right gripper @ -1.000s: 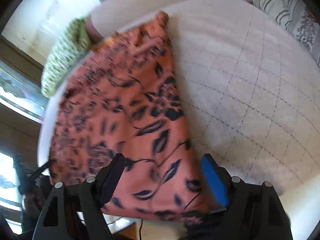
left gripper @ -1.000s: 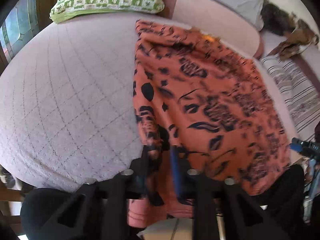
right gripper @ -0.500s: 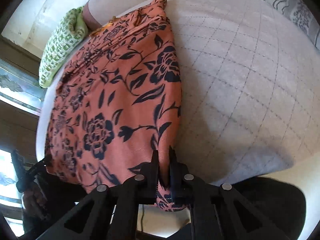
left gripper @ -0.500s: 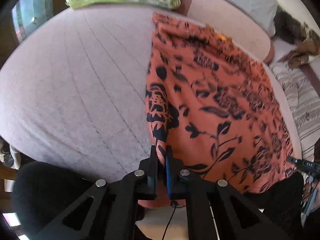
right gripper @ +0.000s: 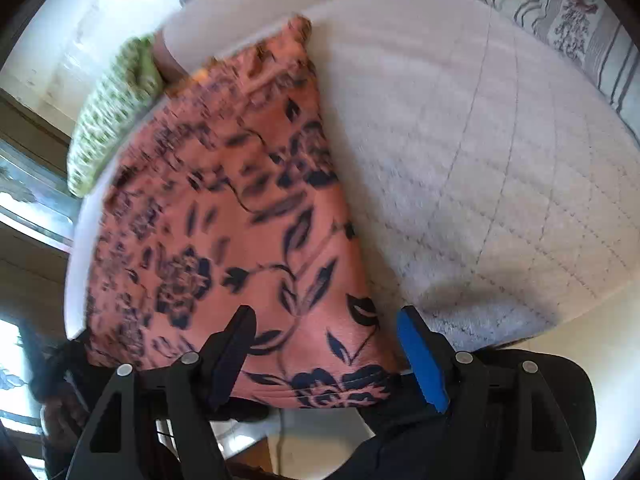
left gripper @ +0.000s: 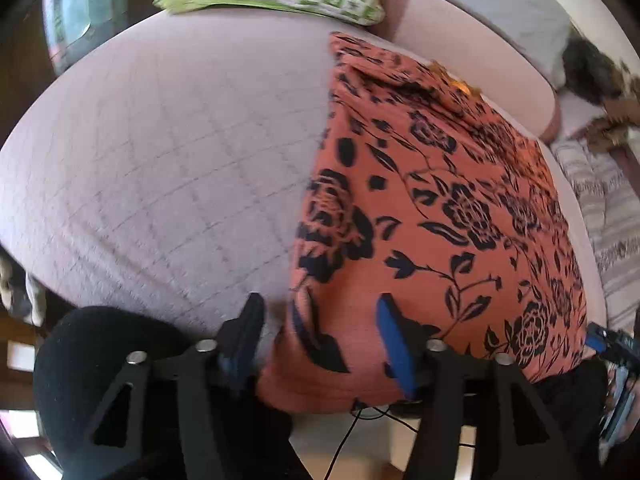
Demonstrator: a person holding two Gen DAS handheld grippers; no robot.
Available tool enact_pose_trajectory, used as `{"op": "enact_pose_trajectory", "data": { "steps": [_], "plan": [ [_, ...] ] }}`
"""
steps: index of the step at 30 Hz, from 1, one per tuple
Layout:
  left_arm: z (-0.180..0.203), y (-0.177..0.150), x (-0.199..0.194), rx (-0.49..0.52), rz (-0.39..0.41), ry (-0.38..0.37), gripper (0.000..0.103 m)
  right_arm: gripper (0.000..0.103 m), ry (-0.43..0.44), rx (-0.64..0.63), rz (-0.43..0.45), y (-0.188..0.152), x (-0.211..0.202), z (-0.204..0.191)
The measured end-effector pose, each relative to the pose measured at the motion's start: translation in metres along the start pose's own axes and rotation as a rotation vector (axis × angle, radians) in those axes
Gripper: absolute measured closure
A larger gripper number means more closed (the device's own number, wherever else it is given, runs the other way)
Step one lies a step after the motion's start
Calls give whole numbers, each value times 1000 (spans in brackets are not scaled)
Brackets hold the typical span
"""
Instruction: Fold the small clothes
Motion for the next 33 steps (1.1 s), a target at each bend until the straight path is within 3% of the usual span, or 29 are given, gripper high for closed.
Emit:
{"op": "enact_pose_trajectory", "data": {
  "steps": [2, 3, 4, 5, 7, 10, 12, 13, 14, 15, 16, 18, 19, 20, 21, 22, 25, 27, 30, 33],
  "plan": [
    [3, -4, 6, 26, -22, 9, 40, 28, -2, -9, -12, 0, 6, -4],
    [4, -6, 8, 36, -26, 18, 45, 45, 10, -14, -3, 0, 4, -7],
    [7, -5, 9, 42, -26, 32, 82, 82, 23, -9, -13, 0, 4, -7],
    [7, -2, 9, 46, -37, 22, 98, 93, 48, 9, -33, 1, 4, -6],
    [9, 5, 0, 28, -15, -20, 98, 94, 80, 13, -46, 0, -1, -5],
    [18, 6, -25, 74, 60, -32, 97, 94, 151, 44, 18, 4, -26, -7],
    [13, 8, -17, 44, 29, -20, 93, 88, 107, 54, 66, 10, -32, -4],
    [8, 7, -6, 27, -5, -11, 87, 72, 91, 50, 52, 11, -24, -3],
    [5, 4, 4, 18, -36, 11, 71, 59, 96, 52, 2, 10, -12, -2],
    [2, 0, 14, 12, -73, 41, 59, 25, 95, 59, -75, 6, 3, -1],
    [6, -2, 18, 35, -73, 29, 45, 25, 75, 34, -85, 2, 9, -4],
    [16, -3, 18, 91, -73, 34, 39, 24, 24, -15, -58, 1, 9, -15],
    [20, -2, 19, 103, -75, 21, 58, 35, 35, 2, -54, 2, 9, -15],
    [20, 0, 21, 108, -81, 23, 99, 48, 53, 15, -65, 3, 10, -14],
    [19, 5, 19, 90, -91, -4, 98, 91, 67, 14, -86, 6, 11, -13],
    [18, 10, 15, 65, -87, -51, 98, 96, 109, 31, -102, 9, 12, -10],
    [22, 35, -6, 26, -25, -143, 98, 96, 192, 39, -97, 21, -4, -10],
    [27, 62, -26, 4, 26, -223, 98, 96, 291, 75, -71, 39, -21, -11],
    [34, 113, -43, 0, 98, -297, 98, 96, 421, 98, 15, 89, -49, -19],
    [41, 187, -43, -7, 174, -346, 97, 96, 515, 113, 101, 161, -63, -32]
  ]
}}
Point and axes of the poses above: each gripper's, at about its wrist camera, not at the fingertips, and x roughly the way its jaws point, z to its right, y to its top, the point moved 2 cm from there along x, roughly the way its jaws point, and after that the axes turned 9 degrees about -y, right-handed, at the moved point
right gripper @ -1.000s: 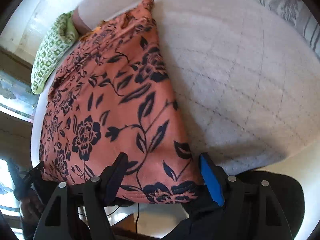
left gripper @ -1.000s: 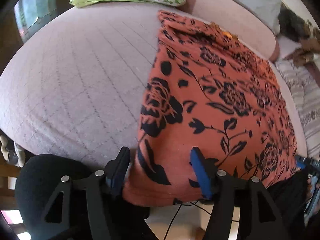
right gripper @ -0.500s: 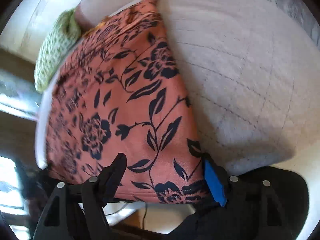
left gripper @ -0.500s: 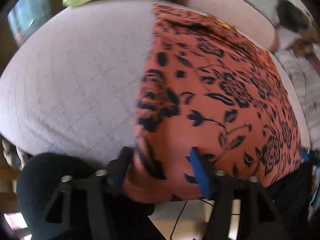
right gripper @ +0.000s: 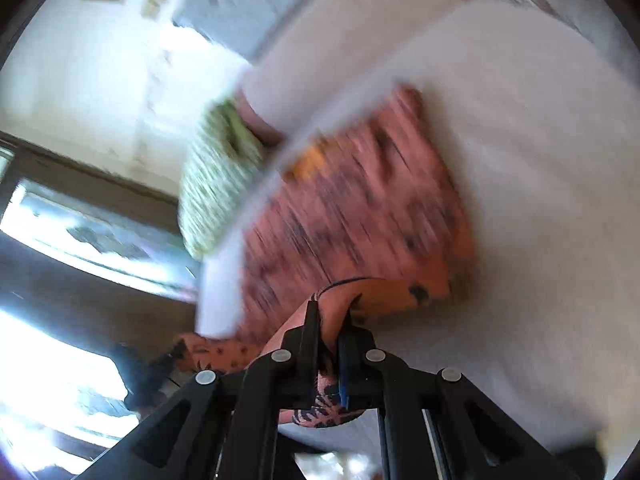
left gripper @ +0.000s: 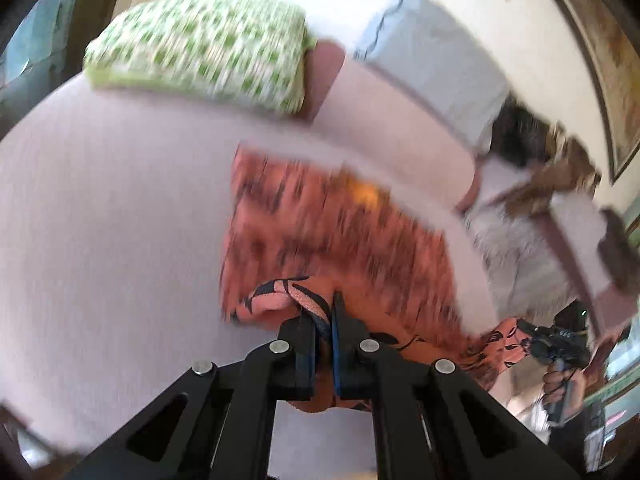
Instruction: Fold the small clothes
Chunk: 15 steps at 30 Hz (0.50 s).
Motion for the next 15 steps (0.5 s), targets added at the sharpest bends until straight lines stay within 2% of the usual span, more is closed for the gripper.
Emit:
{"op": "enact_pose_trajectory", "data": {
  "steps": [2, 3, 4, 5, 6, 7, 8, 9, 11, 13, 14, 15],
  "plan": [
    [-6, 54, 31, 1, 60, 20, 92, 95, 36, 9, 68, 61, 24, -18],
    [-15, 69, 39, -7, 85, 41, 89, 92, 28, 30, 92, 87, 38, -19],
    [-27, 88, 62, -20, 101, 78, 63, 86, 10, 49, 105, 110, 55, -15],
    [-45, 104, 94, -26, 90, 152, 15, 76, 7, 67, 104, 129, 75, -9],
    [-61, 111, 117, -34, 59, 214, 3, 28, -20, 86, 92, 145, 99, 0],
    [-83, 113, 143, -67, 11, 296, 6, 3, -119, 100, 89, 152, 118, 11],
    [-101, 111, 157, -110, -13, 342, 8, 4, -202, 110, 111, 153, 130, 19],
    [-113, 107, 160, -145, -7, 332, 8, 4, -235, 95, 116, 148, 138, 24],
    [-126, 92, 143, -198, 67, 283, 8, 4, -266, 37, 114, 126, 137, 28],
    [-122, 75, 118, -155, 104, 266, 8, 4, -352, -99, 107, 110, 136, 23],
    [-118, 68, 110, -129, 102, 259, 8, 4, -423, -180, 104, 101, 136, 21],
    [-113, 60, 105, -100, 86, 252, 8, 4, -458, -218, 100, 97, 134, 22]
  ]
}}
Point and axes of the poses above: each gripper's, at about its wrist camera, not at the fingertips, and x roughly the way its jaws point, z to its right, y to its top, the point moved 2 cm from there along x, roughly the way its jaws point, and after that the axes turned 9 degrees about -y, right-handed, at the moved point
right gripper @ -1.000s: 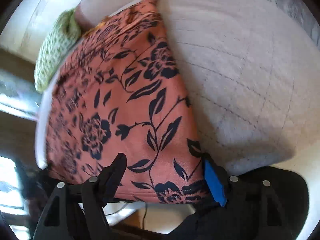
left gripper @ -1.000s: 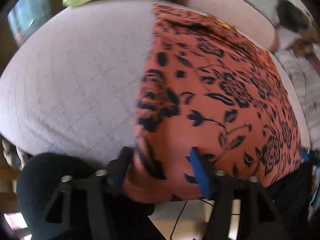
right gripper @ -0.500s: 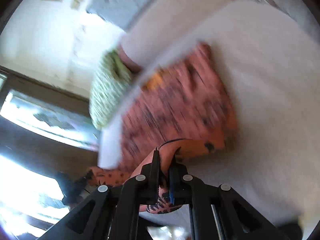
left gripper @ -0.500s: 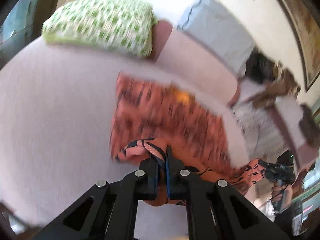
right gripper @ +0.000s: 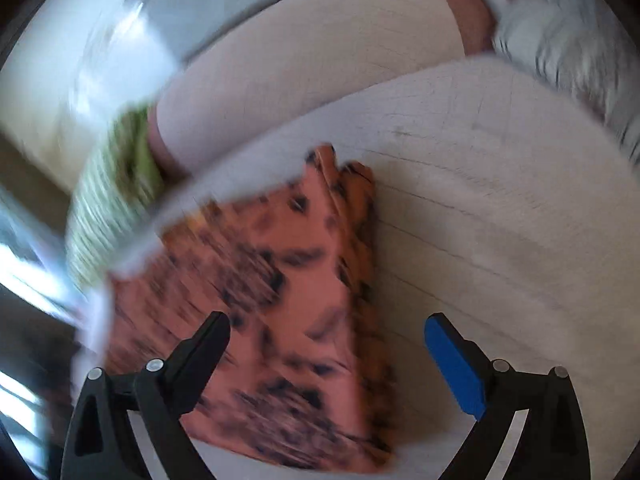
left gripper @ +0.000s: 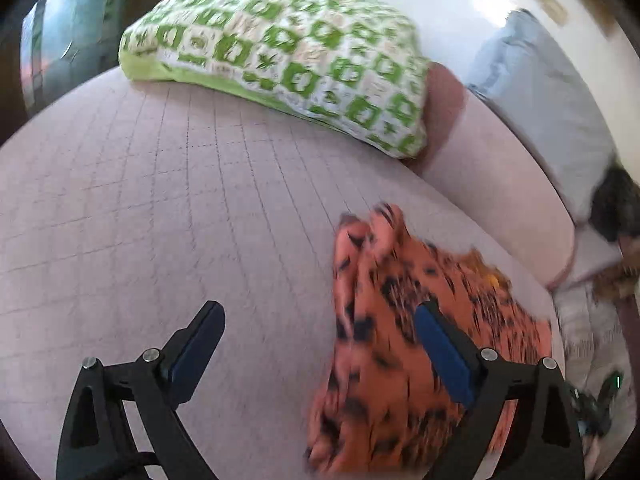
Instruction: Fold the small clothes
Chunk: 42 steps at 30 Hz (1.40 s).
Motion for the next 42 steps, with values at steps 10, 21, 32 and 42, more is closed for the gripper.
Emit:
{"op": "enact_pose_trajectory", "data": {
  "steps": [10, 21, 32, 42],
  "plan": [
    [43, -35, 65, 205, -290, 37, 88, 83, 61, -52, -238, -5, 47, -28],
    [73, -77, -79, 216, -152, -61, 83, 80, 138, -76, -161, -47, -87, -13],
    [49, -97, -76, 282, -122, 23, 50, 19, 25, 19, -29, -122, -100, 49],
    [41, -39, 39, 335, -239, 140, 100, 19, 64, 47, -23, -84, -72, 30]
  ]
}}
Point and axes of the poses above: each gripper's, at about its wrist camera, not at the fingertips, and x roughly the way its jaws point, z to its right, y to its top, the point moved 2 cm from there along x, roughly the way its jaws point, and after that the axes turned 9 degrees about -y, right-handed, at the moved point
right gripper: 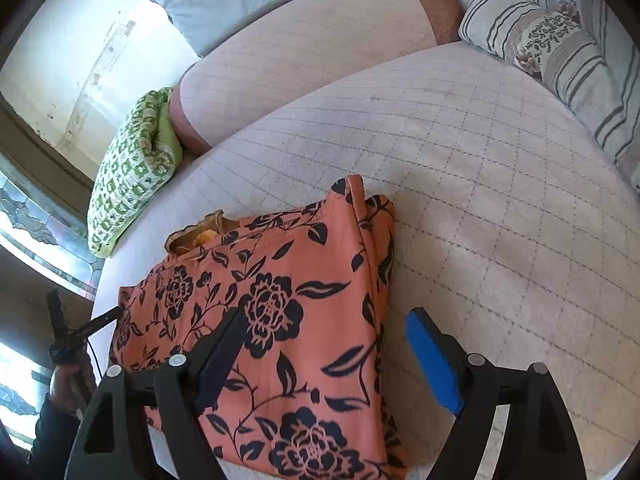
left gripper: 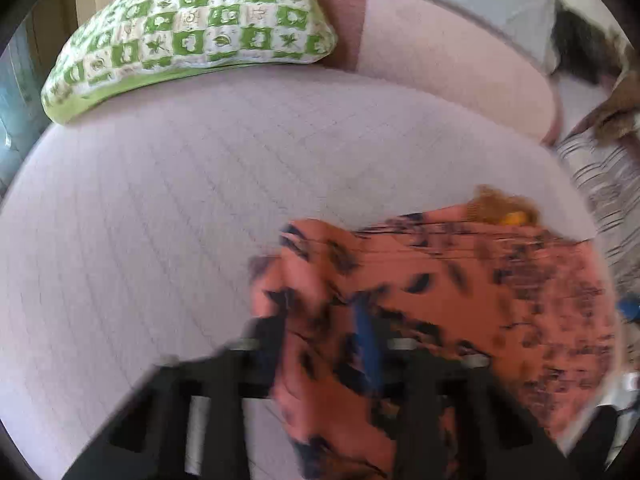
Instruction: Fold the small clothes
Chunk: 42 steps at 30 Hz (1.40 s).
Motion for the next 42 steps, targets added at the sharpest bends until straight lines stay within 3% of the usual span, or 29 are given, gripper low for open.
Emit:
{"op": "enact_pose_trajectory", "data": {
  "steps": [4, 7, 10, 13, 15, 16, 17, 18, 19, 20, 21, 22, 23, 25, 26, 27, 30, 32, 34, 38, 39, 41, 42],
  "plan": [
    [-37, -16, 8, -155, 32, 22, 95, 19, -31, -28, -12, 1, 13, -3],
    [-42, -18, 2, -150, 56, 121, 95, 19, -29, 5, -18, 7, 17, 9],
    [-41, -19, -20, -176, 106, 108, 95, 19, 18, 54, -14, 18, 20, 14],
    [-8, -21, -49, -97, 196, 74, 94, 19, 36, 57, -32, 32, 33, 11],
    [27, -27, -59, -10, 221, -9, 83, 19, 38, 59, -65, 42, 50, 9],
    [44, -31, -58, 36, 216, -39, 69, 19, 36, 68, -87, 47, 61, 10],
    [53, -37, -59, 69, 209, -54, 63, 19, 31, 82, -99, 50, 69, 13],
    [62, -44, -51, 105, 189, -56, 63, 24, 32, 112, -123, 53, 82, 17],
    [67, -53, -33, 136, 138, -36, 63, 61, 57, 134, -151, 53, 91, 20],
    [69, -60, -16, 143, 77, -14, 63, 83, 61, 152, -183, 53, 99, 21],
    [66, -69, -1, 130, 24, 1, 63, 86, 63, 149, -169, 53, 98, 19],
    [61, -74, 4, 118, 37, -7, 61, 88, 60, 131, -131, 55, 88, 15],
    [61, -75, 3, 120, 63, -14, 61, 88, 50, 121, -87, 57, 78, 12],
    [63, -76, 3, 123, 67, -11, 61, 83, -68, 138, -87, 54, 85, 24],
    [63, -75, 4, 122, 58, -10, 61, 71, -90, 155, -118, 50, 94, 31],
    [62, -78, 2, 120, 53, -12, 61, 68, -46, 162, -119, 47, 95, 34],
    [64, -79, -20, 111, 74, -20, 62, 38, -20, 201, -53, 43, 61, 36],
    [64, -84, -43, 127, 111, -38, 62, 38, -8, 182, 13, 32, 23, 31],
    [67, -94, -62, 143, 146, -54, 61, 38, 96, 160, 21, 15, -6, 21],
    [66, -122, -75, 126, 154, -95, 50, 27, 386, 124, -89, -39, -30, -8],
    [65, -130, -69, 125, 135, -85, 49, 24, 392, 128, -109, -54, -24, -9],
    [59, -139, -52, 124, 75, -53, 49, 24, 193, 193, -219, -85, 17, 17],
    [58, -140, -49, 131, 60, -40, 49, 38, 206, 291, -222, -94, 23, 32]
  ]
}}
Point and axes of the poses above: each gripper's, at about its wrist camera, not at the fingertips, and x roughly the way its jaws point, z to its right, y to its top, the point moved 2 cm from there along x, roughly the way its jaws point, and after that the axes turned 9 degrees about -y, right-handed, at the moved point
